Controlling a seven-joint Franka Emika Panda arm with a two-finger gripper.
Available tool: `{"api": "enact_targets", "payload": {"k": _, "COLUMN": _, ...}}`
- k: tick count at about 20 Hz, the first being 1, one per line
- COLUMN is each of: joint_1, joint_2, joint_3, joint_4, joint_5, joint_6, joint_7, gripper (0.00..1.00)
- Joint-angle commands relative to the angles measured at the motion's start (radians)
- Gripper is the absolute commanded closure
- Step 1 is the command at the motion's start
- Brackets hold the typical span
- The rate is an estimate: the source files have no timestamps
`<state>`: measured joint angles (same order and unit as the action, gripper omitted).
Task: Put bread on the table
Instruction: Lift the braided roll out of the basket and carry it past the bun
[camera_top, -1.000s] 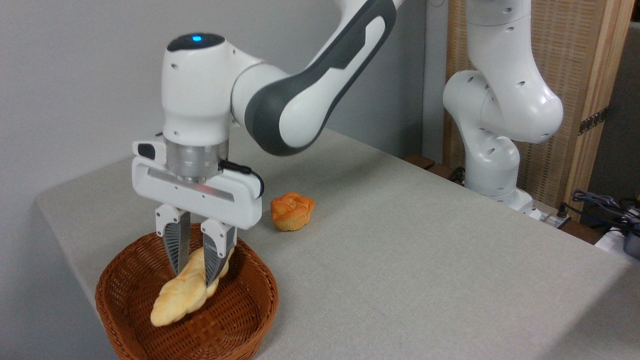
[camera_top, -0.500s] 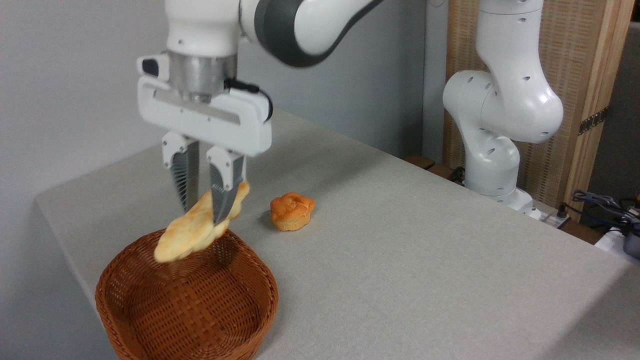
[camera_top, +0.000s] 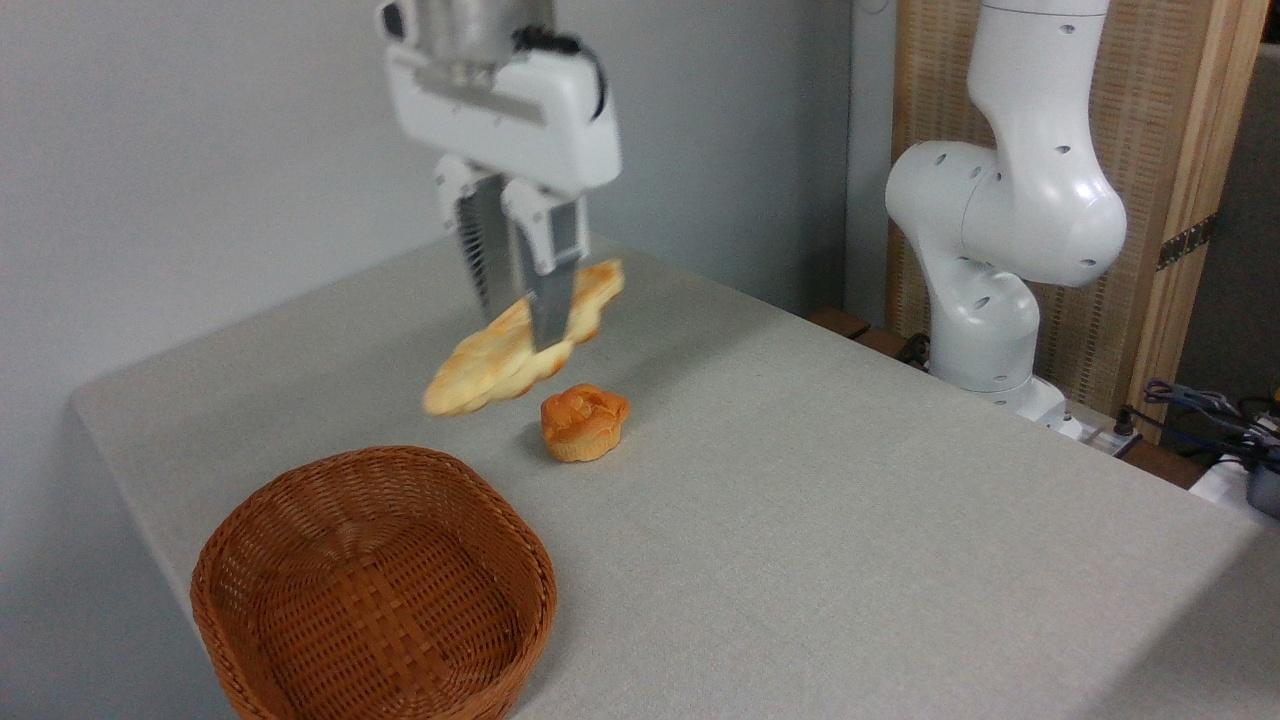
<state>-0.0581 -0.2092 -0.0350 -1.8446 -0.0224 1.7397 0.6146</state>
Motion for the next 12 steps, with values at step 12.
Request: {"api": "enact_targets", "payload": {"k": 12, "joint_1": -0.003, "joint_2": -0.062, "joint_3": 0.061, "joint_4": -0.013, "joint_5": 0.010, "joint_6": -0.143, "joint_7": 0.224, "gripper": 0.00}}
